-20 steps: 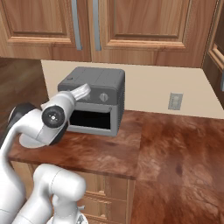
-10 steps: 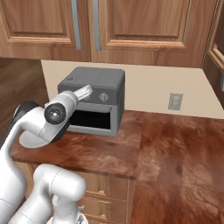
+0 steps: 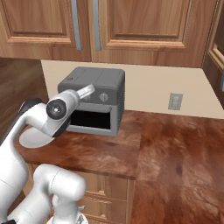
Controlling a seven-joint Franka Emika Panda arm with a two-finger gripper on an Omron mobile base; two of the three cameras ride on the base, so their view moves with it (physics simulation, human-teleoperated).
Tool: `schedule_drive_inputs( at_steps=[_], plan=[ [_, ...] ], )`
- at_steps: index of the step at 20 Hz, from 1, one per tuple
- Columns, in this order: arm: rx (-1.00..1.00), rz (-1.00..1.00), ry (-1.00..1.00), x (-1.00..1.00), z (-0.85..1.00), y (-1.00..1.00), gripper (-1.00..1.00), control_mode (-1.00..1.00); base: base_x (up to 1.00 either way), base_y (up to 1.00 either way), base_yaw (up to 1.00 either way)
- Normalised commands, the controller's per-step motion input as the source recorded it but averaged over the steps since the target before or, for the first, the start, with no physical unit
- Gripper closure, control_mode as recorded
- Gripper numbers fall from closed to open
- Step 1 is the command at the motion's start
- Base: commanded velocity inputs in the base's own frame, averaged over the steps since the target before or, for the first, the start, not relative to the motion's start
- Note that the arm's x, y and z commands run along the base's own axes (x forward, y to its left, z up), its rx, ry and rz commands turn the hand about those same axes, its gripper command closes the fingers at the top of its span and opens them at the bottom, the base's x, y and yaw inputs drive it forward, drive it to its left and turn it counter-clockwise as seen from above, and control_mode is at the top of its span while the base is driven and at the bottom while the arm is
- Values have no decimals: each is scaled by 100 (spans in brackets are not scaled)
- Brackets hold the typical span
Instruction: Pull the toaster oven rack outwards. Pick up the baguette from the plate and place it on the toaster oven rack. Close the toaster oven door fully and set the temperature to the lowest setting.
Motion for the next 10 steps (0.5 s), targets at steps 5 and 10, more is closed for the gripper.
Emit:
schedule_drive_inputs(
  at_steps=[5, 10],
  plan=[
    [2, 0, 6, 1, -16, 0, -100, -100, 0, 0, 0],
    [6, 0, 1, 13, -7, 0, -100, -100, 0, 0, 0]
  ],
)
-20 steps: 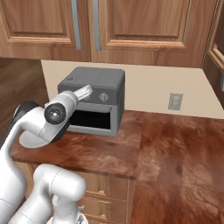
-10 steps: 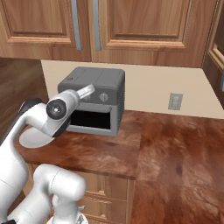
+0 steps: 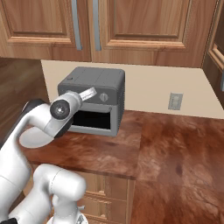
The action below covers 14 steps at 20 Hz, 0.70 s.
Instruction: Pull the toaster oven rack outwards. Pick up the baguette from the plate and place it on the toaster oven rack. Close the toaster oven door fully and set the temperature to the lowest setting.
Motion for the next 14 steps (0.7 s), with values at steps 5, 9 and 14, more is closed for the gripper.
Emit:
schedule_drive_inputs(
  at_steps=[5, 9, 14],
  plan=[
    [3, 0, 0, 24, 0, 1, -100, -100, 0, 0, 0],
    [0, 0, 0, 21, -7, 5, -100, -100, 0, 0, 0],
    [0, 0, 0, 17, -18, 4, -100, -100, 0, 0, 0]
  ],
)
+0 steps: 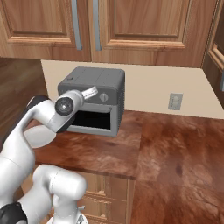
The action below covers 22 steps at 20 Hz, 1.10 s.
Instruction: Pull the toaster oven rack outwards. Pick up the baguette from the plate and place it on the toaster oven rack. Close the toaster oven door fully and set the temperature to the lowest setting.
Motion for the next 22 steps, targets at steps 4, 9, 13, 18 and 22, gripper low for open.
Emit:
schedule_drive_inputs(
  at_steps=[4, 9, 13, 18, 22],
  plan=[
    [0, 0, 0, 21, -14, 1, -100, -100, 0, 0, 0],
    [0, 0, 0, 24, -13, 0, -100, -100, 0, 0, 0],
    [0, 0, 0, 21, -12, 0, -100, -100, 0, 0, 0],
    [0, 0, 0, 17, -6, 0, -100, -100, 0, 0, 0],
    [0, 0, 0, 16, -3, 0, -100, -100, 0, 0, 0]
  ],
)
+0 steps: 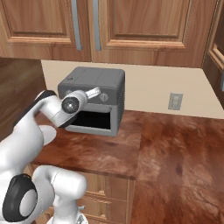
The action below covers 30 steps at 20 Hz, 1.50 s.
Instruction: Pull the toaster oven rack outwards. Pick up the baguette from the plate and place it on the toaster oven rack. Close the toaster oven door fully and set the temperature to the lowest setting.
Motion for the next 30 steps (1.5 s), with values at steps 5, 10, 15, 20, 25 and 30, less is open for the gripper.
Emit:
schedule_drive_inputs(
  at_steps=[5, 10, 15, 20, 25, 30],
  plan=[
    [0, 0, 0, 12, -5, 0, -100, -100, 0, 0, 0],
    [0, 0, 0, 6, -12, 0, -100, -100, 0, 0, 0],
    [0, 0, 0, 10, -2, 0, -100, -100, 0, 0, 0],
    [0, 0, 0, 11, -2, 0, -100, -100, 0, 0, 0],
    [0, 0, 0, 7, -15, 0, -100, -100, 0, 0, 0],
    [0, 0, 0, 1, -1, 0, -100, -100, 0, 0, 0]
  ],
)
